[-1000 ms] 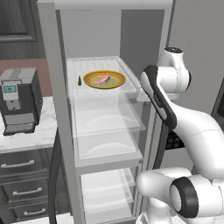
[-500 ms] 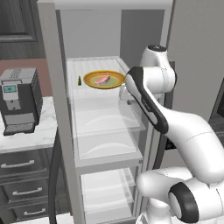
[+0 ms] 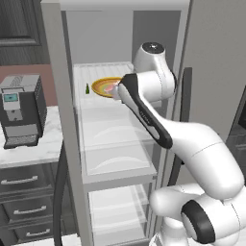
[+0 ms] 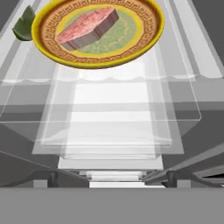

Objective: Transport the steak from the fridge to the microwave and turn on the microwave.

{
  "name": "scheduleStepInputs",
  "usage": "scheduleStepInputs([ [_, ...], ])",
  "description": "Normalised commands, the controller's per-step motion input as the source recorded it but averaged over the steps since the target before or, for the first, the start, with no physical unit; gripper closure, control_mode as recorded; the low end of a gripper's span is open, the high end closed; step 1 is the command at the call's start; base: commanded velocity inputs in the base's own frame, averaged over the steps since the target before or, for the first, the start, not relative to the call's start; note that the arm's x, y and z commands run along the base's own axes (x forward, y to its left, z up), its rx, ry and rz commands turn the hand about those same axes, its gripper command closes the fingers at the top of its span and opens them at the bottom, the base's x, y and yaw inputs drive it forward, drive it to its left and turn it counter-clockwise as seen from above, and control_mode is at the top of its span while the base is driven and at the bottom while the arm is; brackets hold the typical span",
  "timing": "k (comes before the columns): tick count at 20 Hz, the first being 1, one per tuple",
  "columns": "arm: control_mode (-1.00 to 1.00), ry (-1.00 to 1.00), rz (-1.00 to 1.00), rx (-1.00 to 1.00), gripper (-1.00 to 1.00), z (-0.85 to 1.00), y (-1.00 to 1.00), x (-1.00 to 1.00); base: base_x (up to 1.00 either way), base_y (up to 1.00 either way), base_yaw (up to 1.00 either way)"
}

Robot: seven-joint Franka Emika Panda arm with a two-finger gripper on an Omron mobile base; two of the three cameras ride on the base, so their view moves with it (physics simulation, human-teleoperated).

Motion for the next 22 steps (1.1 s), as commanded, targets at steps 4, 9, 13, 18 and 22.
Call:
scheduleStepInputs([
  [4, -1.0, -0.16, 0.0, 0.0, -1.0, 0.07, 0.0, 0.42, 0.0, 0.0, 0.0],
  [9, -1.0, -0.1, -0.01, 0.0, -1.0, 0.08, 0.0, 0.42, 0.0, 0.0, 0.0],
  [13, -1.0, -0.02, -0.02, 0.0, -1.0, 0.25, 0.0, 0.28, 0.0, 0.0, 0.0],
  [18, -1.0, 0.0, -0.04, 0.0, -1.0, 0.11, 0.08, 0.41, 0.0, 0.0, 0.0],
  [22, -1.0, 0.0, -0.05, 0.0, -1.0, 0.0, 0.1, 0.4, 0.0, 0.0, 0.0],
])
